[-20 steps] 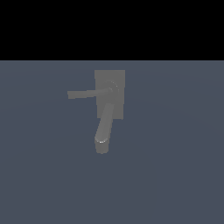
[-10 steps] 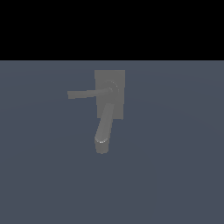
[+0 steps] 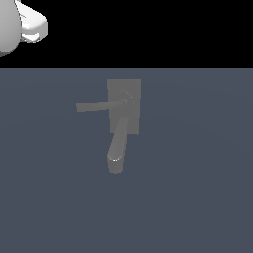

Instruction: Turn on the faucet by rotating a designated handle.

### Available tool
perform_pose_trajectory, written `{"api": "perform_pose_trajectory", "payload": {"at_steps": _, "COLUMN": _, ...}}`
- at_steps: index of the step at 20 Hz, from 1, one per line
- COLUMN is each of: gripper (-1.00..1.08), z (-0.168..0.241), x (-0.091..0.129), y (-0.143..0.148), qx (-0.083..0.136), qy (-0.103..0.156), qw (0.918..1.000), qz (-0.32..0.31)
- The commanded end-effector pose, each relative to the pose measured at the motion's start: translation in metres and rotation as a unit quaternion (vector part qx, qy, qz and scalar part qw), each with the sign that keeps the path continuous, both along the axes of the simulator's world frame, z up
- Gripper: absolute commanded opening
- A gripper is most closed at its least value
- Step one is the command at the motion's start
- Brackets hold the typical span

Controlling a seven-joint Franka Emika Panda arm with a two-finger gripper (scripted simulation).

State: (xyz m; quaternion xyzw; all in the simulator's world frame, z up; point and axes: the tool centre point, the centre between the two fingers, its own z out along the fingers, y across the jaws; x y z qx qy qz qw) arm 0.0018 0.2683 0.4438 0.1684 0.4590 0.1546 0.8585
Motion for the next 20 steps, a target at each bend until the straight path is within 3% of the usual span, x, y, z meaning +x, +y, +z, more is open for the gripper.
{"api": "perform_pose_trajectory", "payload": {"at_steps": 1, "gripper": -1.00, "z": -0.038, "x": 0.010, "y": 0.000, "qx": -0.035, "qy": 0.030, "qw": 0.9989, "qz": 0.004}}
{"api": "perform_pose_trajectory", "payload": {"at_steps": 6, "gripper": -1.00, "z": -0.120, "x": 0.027, "y": -0.012, "qx": -0.098, "qy": 0.100, "qw": 0.9901, "qz": 0.007}}
{"api": "perform_pose_trajectory", "payload": {"at_steps": 11, "gripper": -1.00, "z": -0.201, "x": 0.034, "y": -0.034, "qx": -0.149, "qy": 0.172, "qw": 0.9736, "qz": 0.006}}
{"api": "perform_pose_trajectory", "payload": {"at_steps": 20, "gripper": -1.00, "z": -0.297, "x": 0.030, "y": -0.072, "qx": -0.197, "qy": 0.263, "qw": 0.9444, "qz": 0.001}}
